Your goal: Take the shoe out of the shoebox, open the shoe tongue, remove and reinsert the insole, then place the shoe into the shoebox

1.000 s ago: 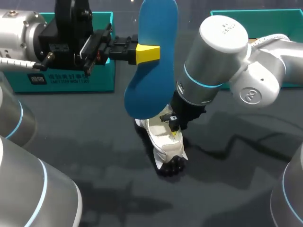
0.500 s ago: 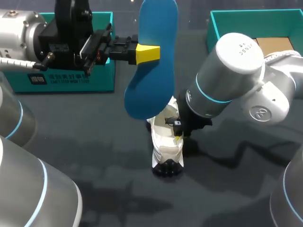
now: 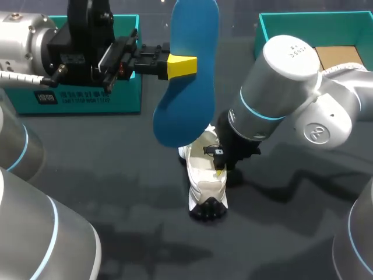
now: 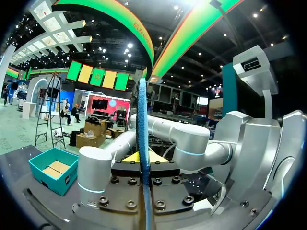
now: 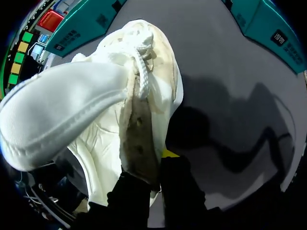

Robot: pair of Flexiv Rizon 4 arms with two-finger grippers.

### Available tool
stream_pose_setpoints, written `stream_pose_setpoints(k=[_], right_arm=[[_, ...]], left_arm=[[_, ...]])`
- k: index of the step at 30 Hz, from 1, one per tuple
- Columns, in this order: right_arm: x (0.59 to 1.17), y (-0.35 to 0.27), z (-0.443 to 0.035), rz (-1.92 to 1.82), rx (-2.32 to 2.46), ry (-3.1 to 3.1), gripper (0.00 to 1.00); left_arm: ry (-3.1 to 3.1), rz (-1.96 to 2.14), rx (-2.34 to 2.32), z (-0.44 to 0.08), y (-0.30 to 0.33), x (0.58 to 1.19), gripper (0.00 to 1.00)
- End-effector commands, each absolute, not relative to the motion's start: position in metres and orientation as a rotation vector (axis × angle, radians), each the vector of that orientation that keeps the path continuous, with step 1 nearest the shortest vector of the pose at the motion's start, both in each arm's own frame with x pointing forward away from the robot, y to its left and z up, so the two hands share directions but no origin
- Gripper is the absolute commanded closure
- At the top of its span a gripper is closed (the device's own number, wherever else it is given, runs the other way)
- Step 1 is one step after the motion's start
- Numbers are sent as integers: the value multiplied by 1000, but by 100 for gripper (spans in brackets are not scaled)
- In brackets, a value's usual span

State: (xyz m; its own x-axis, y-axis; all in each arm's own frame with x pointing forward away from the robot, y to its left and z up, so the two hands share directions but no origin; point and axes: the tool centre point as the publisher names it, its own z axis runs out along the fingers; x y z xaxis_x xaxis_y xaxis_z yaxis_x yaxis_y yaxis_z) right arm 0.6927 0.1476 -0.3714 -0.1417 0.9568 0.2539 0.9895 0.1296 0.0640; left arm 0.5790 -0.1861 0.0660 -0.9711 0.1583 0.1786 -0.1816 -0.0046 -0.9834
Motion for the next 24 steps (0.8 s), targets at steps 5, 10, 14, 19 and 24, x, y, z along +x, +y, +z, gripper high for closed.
stream_pose_setpoints(k=[5, 10, 14, 19, 24], right_arm=[[693, 155, -384, -302, -1915, -2250, 100], [692, 156, -388, -289, -1899, -2254, 100], [691, 157, -391, -282, -1900, -2242, 100], [692, 161, -394, -262, -1890, -2236, 100], [692, 164, -395, -254, -1881, -2234, 56]], left_arm=[[-2033, 2069, 24, 66, -187, 579, 100], [-2033, 2069, 24, 66, -187, 579, 100], [-2033, 2069, 24, 66, -187, 579, 100], [-2033, 2069, 24, 66, -187, 579, 100], [-2033, 2069, 24, 66, -187, 579, 100]])
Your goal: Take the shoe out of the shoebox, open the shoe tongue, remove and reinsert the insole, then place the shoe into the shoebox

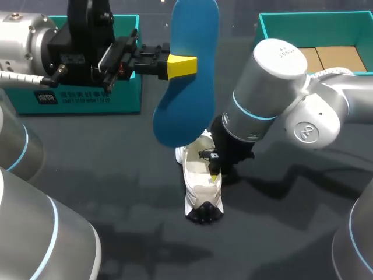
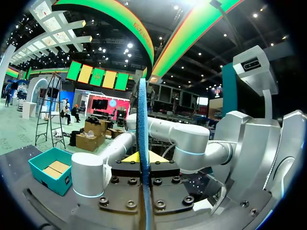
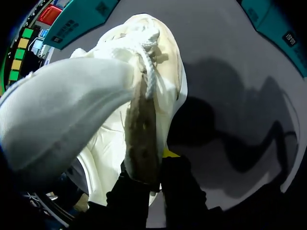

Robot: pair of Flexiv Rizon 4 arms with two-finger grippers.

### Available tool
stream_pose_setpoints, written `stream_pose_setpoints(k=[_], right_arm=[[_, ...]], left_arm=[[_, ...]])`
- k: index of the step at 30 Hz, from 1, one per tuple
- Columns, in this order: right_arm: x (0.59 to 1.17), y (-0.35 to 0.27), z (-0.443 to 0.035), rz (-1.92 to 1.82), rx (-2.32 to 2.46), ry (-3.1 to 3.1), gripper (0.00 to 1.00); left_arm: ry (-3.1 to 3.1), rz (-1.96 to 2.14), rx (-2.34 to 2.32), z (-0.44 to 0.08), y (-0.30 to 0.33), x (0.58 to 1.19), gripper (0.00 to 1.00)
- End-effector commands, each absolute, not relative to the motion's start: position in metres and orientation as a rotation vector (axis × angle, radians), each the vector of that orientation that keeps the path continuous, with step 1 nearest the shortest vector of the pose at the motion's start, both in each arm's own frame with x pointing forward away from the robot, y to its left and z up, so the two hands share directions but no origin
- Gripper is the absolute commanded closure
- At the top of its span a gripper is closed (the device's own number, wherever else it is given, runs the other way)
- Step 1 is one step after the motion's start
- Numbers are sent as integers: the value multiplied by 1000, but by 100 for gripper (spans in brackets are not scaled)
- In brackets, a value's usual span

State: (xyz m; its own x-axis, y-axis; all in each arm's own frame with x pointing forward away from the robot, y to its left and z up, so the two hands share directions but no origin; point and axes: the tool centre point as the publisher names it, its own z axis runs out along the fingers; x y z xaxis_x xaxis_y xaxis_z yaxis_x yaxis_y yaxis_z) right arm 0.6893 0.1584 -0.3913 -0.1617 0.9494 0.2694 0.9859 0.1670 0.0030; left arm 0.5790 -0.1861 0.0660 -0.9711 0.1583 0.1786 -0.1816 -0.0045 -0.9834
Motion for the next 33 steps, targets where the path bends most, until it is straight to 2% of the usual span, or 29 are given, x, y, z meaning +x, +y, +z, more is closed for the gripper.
stream_pose_setpoints(k=[1, 2, 12, 17, 29, 33], right_arm=[[692, 164, -393, -255, -1879, -2235, 19], [692, 164, -390, -256, -1877, -2236, 0], [683, 144, -336, -403, -1843, -2218, 0], [686, 128, -310, -521, -1669, -2203, 0], [686, 128, -310, -521, -1669, -2203, 0], [686, 127, -296, -715, -1560, -2092, 0]], left_arm=[[-2033, 2069, 24, 66, -187, 579, 100], [-2033, 2069, 24, 66, -187, 579, 100], [-2033, 2069, 24, 66, -187, 579, 100], [-2033, 2069, 24, 66, -187, 579, 100], [-2033, 2069, 24, 66, -187, 579, 100], [-2033, 2069, 24, 66, -187, 579, 100]])
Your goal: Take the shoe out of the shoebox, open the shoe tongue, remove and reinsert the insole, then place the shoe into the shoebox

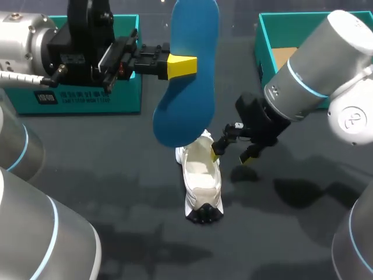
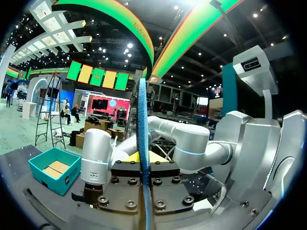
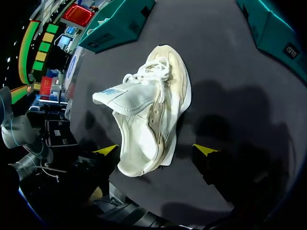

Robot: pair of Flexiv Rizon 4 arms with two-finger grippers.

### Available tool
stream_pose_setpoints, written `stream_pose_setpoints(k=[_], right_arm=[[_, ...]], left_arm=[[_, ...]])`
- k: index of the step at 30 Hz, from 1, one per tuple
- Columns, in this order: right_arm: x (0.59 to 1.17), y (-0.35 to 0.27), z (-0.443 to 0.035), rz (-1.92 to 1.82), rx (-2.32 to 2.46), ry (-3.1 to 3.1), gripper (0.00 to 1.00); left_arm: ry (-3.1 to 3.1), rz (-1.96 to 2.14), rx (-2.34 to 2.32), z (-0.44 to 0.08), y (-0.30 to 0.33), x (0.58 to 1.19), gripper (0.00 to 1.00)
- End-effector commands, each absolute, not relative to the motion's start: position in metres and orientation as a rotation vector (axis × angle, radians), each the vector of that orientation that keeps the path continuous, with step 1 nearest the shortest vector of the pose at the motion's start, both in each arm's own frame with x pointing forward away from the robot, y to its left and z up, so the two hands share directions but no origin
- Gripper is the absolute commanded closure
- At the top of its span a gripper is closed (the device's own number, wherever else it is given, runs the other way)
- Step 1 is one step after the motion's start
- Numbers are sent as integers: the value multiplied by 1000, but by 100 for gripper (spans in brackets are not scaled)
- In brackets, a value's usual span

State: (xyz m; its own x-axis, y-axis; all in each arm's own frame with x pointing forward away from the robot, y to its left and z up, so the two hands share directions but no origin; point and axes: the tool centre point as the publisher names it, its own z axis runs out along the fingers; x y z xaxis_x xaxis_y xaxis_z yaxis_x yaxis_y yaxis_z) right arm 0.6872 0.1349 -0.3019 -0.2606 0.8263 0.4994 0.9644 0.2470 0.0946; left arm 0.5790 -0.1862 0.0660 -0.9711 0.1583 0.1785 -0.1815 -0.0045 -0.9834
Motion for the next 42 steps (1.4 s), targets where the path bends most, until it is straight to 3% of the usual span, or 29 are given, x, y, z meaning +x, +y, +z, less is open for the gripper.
stream_pose_setpoints(k=[1, 9, 26, 42], right_arm=[[685, 124, -289, -772, -1535, -2065, 0], [682, 110, -261, -1019, -1380, -1849, 0], [688, 113, -244, -1049, -1347, -1783, 0], [704, 108, -198, -1182, -1224, -1620, 0]], left_arm=[[-2033, 2069, 24, 66, -187, 579, 100], [-2033, 2069, 24, 66, -187, 579, 100], [-2033, 2069, 24, 66, -187, 579, 100], [-2560, 2124, -730, 52, -181, 620, 100]])
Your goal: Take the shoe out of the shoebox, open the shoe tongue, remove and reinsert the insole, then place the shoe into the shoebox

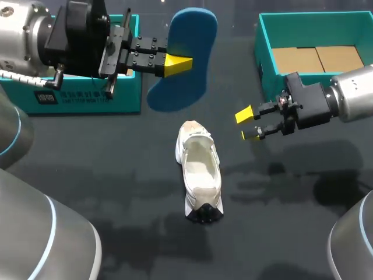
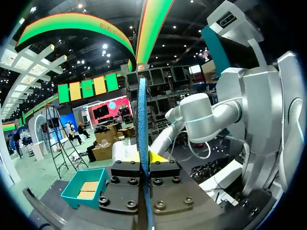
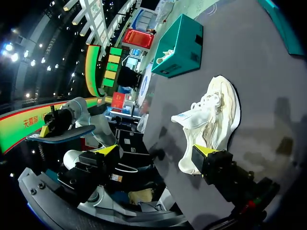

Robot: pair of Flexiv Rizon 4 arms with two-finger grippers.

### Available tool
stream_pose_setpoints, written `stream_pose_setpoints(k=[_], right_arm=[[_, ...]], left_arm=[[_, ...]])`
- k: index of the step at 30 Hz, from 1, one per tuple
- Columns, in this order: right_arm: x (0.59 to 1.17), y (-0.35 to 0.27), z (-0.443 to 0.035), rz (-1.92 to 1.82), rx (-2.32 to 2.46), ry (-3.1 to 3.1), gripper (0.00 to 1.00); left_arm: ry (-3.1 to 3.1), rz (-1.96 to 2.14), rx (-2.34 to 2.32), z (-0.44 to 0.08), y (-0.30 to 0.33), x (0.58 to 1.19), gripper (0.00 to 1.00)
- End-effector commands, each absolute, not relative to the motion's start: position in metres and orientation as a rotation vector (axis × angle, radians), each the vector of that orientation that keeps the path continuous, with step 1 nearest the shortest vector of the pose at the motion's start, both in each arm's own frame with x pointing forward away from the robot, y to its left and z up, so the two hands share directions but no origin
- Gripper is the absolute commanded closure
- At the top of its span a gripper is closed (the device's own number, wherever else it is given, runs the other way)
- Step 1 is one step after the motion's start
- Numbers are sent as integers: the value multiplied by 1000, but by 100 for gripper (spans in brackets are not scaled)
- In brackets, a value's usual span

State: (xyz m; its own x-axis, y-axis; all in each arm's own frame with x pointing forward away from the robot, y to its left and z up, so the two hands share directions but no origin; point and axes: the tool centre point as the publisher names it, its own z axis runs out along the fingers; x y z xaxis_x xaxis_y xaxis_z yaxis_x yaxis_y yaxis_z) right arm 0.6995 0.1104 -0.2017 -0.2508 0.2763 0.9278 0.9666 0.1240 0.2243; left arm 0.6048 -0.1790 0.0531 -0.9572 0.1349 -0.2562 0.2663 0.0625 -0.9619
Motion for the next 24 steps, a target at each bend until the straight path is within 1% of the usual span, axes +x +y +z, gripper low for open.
stream_pose_setpoints(k=[1, 14, 15, 20, 21, 23, 24], right_arm=[[707, 106, -196, -1195, -1234, -1597, 0], [707, 106, -196, -1195, -1234, -1597, 0], [707, 106, -196, -1195, -1234, -1597, 0], [720, 106, -180, -1205, -1244, -1536, 0], [723, 106, -176, -1216, -1248, -1525, 0], [727, 107, -172, -1216, -1254, -1514, 0], [730, 109, -169, -1221, -1257, -1503, 0]], left_arm=[[2163, -1794, 617, 52, -181, 620, 100], [2163, -1794, 617, 52, -181, 620, 100], [2169, -1736, 646, 50, -183, 619, 100], [2084, -1644, 729, 27, -183, 633, 100], [2061, -1681, 735, 21, -183, 637, 100], [2036, -1598, 758, 7, -181, 644, 100], [1980, -1676, 747, -2, -177, 650, 100]])
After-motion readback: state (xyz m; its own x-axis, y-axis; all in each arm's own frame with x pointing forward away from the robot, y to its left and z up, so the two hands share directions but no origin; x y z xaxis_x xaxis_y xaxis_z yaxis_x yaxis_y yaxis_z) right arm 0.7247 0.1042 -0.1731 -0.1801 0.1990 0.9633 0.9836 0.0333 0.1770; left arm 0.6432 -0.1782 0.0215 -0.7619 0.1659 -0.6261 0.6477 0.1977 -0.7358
